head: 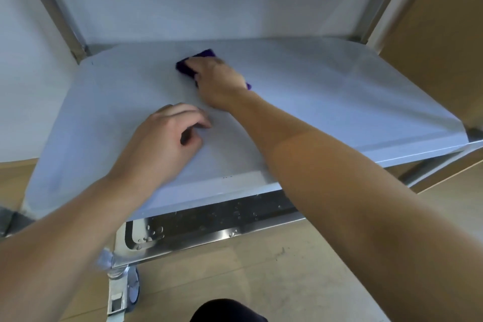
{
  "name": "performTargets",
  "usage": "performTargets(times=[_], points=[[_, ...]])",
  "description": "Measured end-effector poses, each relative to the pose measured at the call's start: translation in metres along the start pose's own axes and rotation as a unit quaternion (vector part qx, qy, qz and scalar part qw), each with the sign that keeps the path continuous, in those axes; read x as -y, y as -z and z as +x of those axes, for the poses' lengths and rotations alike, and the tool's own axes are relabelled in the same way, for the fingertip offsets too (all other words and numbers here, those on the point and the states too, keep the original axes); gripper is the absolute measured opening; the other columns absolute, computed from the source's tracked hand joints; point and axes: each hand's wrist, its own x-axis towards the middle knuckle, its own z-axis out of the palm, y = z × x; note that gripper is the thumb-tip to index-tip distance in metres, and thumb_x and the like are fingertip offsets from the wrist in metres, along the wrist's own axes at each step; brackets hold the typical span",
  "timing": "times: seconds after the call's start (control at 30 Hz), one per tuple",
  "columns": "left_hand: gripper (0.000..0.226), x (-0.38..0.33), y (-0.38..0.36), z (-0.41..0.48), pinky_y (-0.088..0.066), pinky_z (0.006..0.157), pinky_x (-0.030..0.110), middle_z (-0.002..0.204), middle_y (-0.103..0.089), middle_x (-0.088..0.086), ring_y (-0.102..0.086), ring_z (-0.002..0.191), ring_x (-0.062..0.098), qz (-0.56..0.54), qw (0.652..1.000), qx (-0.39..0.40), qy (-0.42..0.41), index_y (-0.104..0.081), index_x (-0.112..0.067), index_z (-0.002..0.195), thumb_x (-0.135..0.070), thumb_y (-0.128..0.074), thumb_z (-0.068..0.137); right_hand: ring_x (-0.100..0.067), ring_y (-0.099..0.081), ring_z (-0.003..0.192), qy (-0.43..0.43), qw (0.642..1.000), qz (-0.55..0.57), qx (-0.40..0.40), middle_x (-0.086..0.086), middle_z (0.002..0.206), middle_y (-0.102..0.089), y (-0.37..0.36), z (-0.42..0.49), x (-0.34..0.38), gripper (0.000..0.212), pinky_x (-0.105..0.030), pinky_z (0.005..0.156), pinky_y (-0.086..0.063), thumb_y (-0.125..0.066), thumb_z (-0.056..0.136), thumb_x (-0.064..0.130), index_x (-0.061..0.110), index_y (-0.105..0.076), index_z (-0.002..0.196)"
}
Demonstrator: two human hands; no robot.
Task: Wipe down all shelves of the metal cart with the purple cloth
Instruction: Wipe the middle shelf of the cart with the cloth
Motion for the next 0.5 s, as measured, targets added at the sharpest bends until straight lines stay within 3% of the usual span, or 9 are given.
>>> performTargets(times=[0.1, 0.23, 0.37, 0.5], points=[[0.029, 0.0, 0.001, -0.001, -0.048, 0.091, 0.031, 0.11, -0.068, -0.01, -0.062, 0.103, 0.017, -0.005, 1.0, 0.0, 0.003, -0.072, -0.018, 0.099, -0.001, -0.057, 0.08, -0.02, -0.043, 0.128, 0.02, 1.0, -0.01, 0.008, 0.002, 0.14, -0.048, 0.002, -0.002, 0.004, 0.042, -0.03, 0.087, -0.039, -0.038, 0.096, 0.012, 0.025, -0.047, 0.135], [0.028, 0.0, -0.001, 0.002, -0.047, 0.089, 0.029, 0.108, -0.068, -0.011, -0.061, 0.1, 0.015, -0.009, 1.0, 0.0, 0.011, -0.073, -0.017, 0.097, 0.002, -0.059, 0.082, -0.023, -0.046, 0.126, 0.024, 1.0, 0.018, -0.006, 0.0, 0.142, -0.048, 0.015, -0.013, -0.041, 0.045, -0.03, 0.1, -0.041, -0.039, 0.096, 0.018, 0.034, -0.047, 0.137], [0.025, 0.0, -0.001, 0.003, -0.046, 0.085, 0.025, 0.107, -0.068, -0.01, -0.062, 0.098, 0.013, -0.008, 1.0, -0.002, 0.011, -0.073, -0.014, 0.094, 0.002, -0.059, 0.082, -0.028, -0.052, 0.12, -0.071, 0.997, 0.014, -0.035, -0.005, 0.137, -0.05, 0.036, -0.018, -0.103, 0.041, -0.035, 0.098, -0.044, -0.037, 0.096, 0.03, 0.04, -0.047, 0.135], [0.023, -0.001, -0.002, 0.002, -0.043, 0.078, 0.017, 0.108, -0.068, -0.01, -0.06, 0.093, 0.01, -0.003, 1.0, -0.005, 0.02, -0.074, -0.013, 0.091, 0.002, -0.059, 0.083, -0.033, -0.058, 0.107, -0.203, 0.977, 0.004, -0.064, -0.012, 0.124, -0.058, 0.053, -0.011, -0.158, 0.037, -0.027, 0.082, -0.041, -0.035, 0.097, 0.04, 0.027, -0.057, 0.123]])
